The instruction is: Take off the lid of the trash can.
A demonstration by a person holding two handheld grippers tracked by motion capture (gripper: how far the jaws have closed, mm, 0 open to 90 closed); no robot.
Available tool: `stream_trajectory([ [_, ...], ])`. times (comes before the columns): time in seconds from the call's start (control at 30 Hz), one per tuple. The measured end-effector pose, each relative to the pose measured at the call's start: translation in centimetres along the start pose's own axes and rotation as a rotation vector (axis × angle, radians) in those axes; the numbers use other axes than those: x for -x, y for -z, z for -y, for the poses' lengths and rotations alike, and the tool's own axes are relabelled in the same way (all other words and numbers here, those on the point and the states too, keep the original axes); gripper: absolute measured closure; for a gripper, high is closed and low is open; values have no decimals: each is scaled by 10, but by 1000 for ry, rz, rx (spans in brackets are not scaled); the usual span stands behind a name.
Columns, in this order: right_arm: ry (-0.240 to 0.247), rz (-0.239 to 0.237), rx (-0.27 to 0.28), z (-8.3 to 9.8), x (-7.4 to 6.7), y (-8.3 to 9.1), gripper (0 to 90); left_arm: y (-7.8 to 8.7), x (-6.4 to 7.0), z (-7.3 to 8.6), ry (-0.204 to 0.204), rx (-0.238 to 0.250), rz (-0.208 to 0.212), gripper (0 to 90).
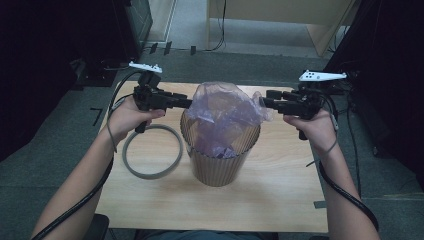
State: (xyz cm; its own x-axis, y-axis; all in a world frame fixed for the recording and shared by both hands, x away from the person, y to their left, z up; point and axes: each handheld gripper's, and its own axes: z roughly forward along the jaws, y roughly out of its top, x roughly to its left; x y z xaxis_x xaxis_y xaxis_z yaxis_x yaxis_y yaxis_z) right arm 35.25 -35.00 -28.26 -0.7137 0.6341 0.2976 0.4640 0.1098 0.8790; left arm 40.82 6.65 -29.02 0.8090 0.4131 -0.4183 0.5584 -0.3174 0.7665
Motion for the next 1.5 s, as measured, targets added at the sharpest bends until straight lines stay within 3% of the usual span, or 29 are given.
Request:
stream_trajectory([
  [0.13, 54, -13, -46, 7, -12, -2, 463, 1, 1, 5, -4, -25, -2, 577],
  [0.23, 51, -24, -71, 13, -16, -3, 491, 3, 1, 6, 8, -30, 6, 630],
  [0.47, 29, -47, -110, 19, -15, 2, 733, 12, 2, 8, 34, -31, 51, 771],
  [0.6, 11, -55, -119, 20, -12, 5, 838, 16, 5, 6, 32, -31, 53, 863],
  [0.77, 24, -37, -122, 20, -12, 10, 898, 24, 1, 8, 39, -32, 19, 900],
  [0.93, 24, -7, -127, 25, -6, 13, 900, 29, -8, 16, 50, -36, -28, 900],
  [1.07, 34, 29, -147, 29, -3, 11, 900, 26, -15, 22, 66, -42, -38, 900],
  [1.17, 39, 35, -136, 31, 0, 10, 782, 22, -15, 24, 55, -27, -37, 889],
  [1.37, 62, 48, -89, 31, 5, 16, 491, 28, -14, 21, 43, 1, -19, 750],
  [1.5, 44, 46, -29, 24, 9, 29, 388, 37, -9, 13, 17, 49, -25, 642],
])
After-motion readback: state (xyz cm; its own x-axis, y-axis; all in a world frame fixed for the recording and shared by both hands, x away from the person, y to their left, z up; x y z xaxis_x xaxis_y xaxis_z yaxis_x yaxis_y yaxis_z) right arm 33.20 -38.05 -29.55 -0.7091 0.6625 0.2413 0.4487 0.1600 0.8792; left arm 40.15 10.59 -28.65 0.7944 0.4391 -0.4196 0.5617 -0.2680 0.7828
